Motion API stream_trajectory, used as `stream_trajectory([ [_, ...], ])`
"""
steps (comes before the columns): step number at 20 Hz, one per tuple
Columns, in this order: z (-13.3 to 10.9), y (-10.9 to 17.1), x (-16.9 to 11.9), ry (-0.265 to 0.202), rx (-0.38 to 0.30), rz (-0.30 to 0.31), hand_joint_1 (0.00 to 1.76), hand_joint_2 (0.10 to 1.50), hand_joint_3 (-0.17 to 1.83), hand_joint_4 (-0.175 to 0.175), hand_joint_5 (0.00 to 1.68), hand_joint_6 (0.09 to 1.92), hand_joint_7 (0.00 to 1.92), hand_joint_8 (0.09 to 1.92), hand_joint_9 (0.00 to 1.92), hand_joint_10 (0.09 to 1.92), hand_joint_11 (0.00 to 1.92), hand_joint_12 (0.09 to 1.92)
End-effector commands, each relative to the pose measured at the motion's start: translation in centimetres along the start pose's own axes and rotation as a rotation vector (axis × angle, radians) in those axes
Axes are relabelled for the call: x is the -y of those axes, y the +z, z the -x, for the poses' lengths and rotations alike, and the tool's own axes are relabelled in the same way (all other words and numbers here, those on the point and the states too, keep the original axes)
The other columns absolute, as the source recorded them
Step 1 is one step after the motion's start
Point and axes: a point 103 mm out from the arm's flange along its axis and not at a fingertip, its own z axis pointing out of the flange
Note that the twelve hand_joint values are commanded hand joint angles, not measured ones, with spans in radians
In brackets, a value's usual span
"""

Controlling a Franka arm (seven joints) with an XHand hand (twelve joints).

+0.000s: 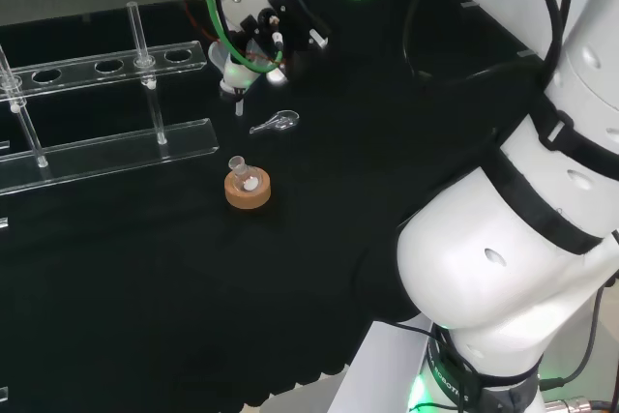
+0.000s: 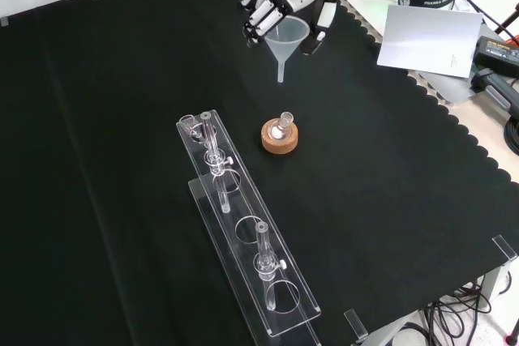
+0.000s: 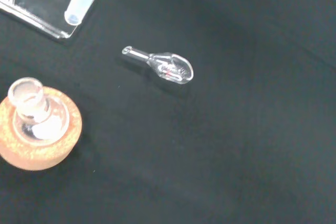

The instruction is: Put the funnel back on the funnel stand.

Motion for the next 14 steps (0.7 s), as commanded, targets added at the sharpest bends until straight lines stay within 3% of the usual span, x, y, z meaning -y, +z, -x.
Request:
stream_trajectory([
  [1, 1.1, -2.0, 0.0, 0.018, 0.007, 0.026, 0.74, 0.81, 0.43, -0.029, 0.54, 0.5, 0.71, 0.72, 1.14, 0.42, 0.69, 1.2],
  [14, 1.4, -6.5, -3.9, -0.005, 0.009, 0.086, 0.74, 0.81, 0.43, -0.028, 0.53, 0.5, 0.7, 0.73, 1.14, 0.43, 0.69, 1.21],
])
